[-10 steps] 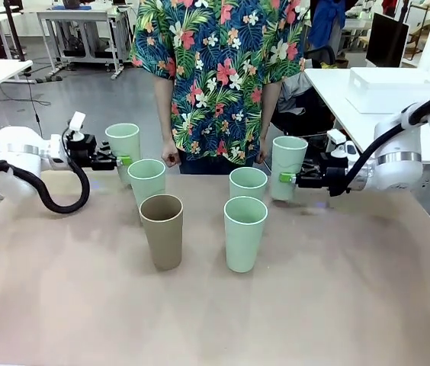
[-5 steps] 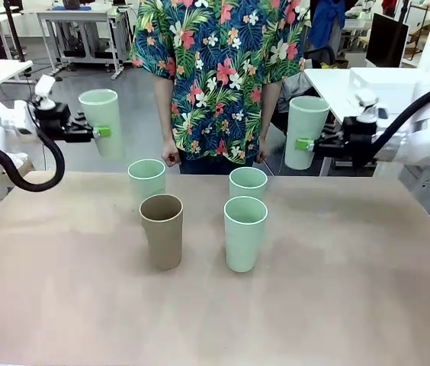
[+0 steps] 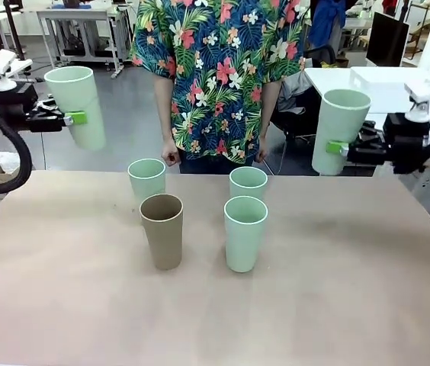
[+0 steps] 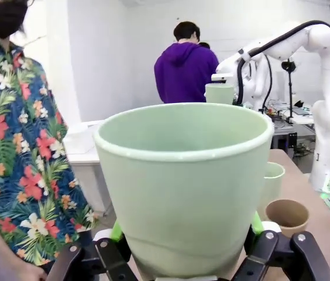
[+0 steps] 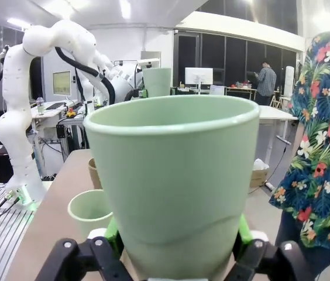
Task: Stack the cups and store them in the basket.
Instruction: Pick up two Reusable plastic cups , one in each hand.
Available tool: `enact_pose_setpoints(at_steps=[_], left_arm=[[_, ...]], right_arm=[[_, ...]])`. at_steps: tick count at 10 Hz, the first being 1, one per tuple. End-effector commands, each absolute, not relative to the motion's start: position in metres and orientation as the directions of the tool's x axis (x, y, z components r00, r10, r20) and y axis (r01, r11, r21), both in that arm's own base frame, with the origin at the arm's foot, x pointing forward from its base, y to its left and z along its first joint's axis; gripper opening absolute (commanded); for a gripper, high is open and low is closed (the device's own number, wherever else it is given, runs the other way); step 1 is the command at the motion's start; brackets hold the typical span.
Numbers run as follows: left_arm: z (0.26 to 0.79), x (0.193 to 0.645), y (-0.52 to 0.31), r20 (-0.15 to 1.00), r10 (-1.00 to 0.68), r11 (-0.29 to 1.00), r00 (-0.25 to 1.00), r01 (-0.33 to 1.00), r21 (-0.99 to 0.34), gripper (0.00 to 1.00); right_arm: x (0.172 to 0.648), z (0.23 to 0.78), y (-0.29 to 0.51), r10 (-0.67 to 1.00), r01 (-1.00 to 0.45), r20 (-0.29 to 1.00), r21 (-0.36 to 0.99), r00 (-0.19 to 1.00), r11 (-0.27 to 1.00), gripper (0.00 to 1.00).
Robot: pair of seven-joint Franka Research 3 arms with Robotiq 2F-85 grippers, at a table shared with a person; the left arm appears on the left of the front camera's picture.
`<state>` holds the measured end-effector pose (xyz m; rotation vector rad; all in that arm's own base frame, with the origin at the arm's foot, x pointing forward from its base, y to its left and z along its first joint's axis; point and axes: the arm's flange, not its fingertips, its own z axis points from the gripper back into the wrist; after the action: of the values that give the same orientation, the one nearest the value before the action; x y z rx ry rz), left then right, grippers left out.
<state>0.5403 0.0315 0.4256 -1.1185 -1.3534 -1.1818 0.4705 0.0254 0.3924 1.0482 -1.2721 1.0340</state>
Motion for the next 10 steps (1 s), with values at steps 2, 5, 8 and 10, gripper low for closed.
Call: enact_pose_setpoints(at_steps=[2,5,8,10], left_arm=[[0.403,0.488,0.027,0.99,0.03,0.081,-0.141,0.987,0.138,0.86],[0.371,0.459,0.026,0.992,-0.015,0.057,-0.128,0.99,0.128,0.86],[0.351,0.444,0.023,0.995,-0.005,0.062,-0.097,0.993,0.097,0.86],[0.35,0.438,0.021,0.994,0.02,0.083,-0.106,0.991,0.104,0.86]], right_arm=[[0.431,0.366,0.022,0.024,-0.979,1.0,0.002,0.007,0.205,0.85],[0.405,0.351,0.01,0.015,-0.976,1.0,0.008,0.011,0.22,0.85],[0.399,0.342,0.01,0.004,-0.974,0.999,0.047,0.049,0.222,0.85],[0.399,0.342,0.011,-0.001,-0.971,0.999,0.053,0.055,0.232,0.85]])
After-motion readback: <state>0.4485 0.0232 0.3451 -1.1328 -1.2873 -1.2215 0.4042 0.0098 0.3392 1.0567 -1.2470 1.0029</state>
